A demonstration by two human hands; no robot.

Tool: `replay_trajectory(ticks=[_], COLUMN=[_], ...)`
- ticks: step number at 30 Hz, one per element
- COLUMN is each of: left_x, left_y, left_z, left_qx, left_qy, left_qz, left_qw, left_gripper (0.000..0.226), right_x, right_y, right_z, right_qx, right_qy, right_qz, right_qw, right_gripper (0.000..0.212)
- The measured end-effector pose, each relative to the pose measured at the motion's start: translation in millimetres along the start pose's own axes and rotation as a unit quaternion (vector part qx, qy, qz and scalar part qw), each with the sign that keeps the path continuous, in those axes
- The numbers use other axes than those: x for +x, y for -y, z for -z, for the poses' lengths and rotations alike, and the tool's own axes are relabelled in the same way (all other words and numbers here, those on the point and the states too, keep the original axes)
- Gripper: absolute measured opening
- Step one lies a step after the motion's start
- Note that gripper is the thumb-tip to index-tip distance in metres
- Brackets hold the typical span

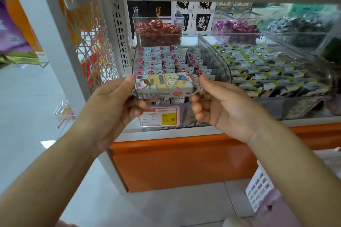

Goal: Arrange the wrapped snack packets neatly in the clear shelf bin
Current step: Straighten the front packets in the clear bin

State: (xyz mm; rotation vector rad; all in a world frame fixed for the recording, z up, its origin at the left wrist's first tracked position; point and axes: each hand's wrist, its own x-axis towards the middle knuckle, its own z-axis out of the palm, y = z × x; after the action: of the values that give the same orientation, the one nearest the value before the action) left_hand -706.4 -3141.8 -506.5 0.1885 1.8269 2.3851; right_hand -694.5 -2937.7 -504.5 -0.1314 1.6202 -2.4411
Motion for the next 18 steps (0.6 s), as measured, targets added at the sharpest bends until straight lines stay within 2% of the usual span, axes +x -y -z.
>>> replay_trajectory(ticks=[3,6,8,11,14,18], left_x=[-0.7,-1.4,-1.8,-2.5,-4.7,-6.6], left_y=[1.2,2.7,3.1,1.6,-0.8,-2.7], left_z=[0.5,0.2,-0.2,-0.3,-1.1,-1.5], left_qx=[0.023,0.041,0.025,0.008,0.036,0.068], left_qy=[-0.025,-0.026,-0.016,0.012,0.044,0.059], left_qz=[-0.006,0.003,0.009,0.006,-0.006,-0.019], left_qw=[0.999,0.999,1.000,1.000,0.998,0.996], left_gripper=[0.035,0.038,0.033,0.026,0.023,0.031], right_x=[-1.1,1.7,4.3,6.0,6.3,6.8], right_y=[0.8,-3.2,-6.7,-8.4,-8.6,-9.9], right_z=[0.5,2.2,3.3,4.0,3.6,3.3], right_qx=[-0.007,-0.103,-0.126,-0.095,-0.036,-0.011], right_qy=[0.030,-0.026,-0.063,-0.094,-0.110,-0.137], right_qz=[0.026,0.101,0.124,0.124,0.114,0.108], right_qw=[0.999,0.989,0.982,0.983,0.987,0.985], right_gripper=[0.016,0.015,0.015,0.013,0.016,0.017])
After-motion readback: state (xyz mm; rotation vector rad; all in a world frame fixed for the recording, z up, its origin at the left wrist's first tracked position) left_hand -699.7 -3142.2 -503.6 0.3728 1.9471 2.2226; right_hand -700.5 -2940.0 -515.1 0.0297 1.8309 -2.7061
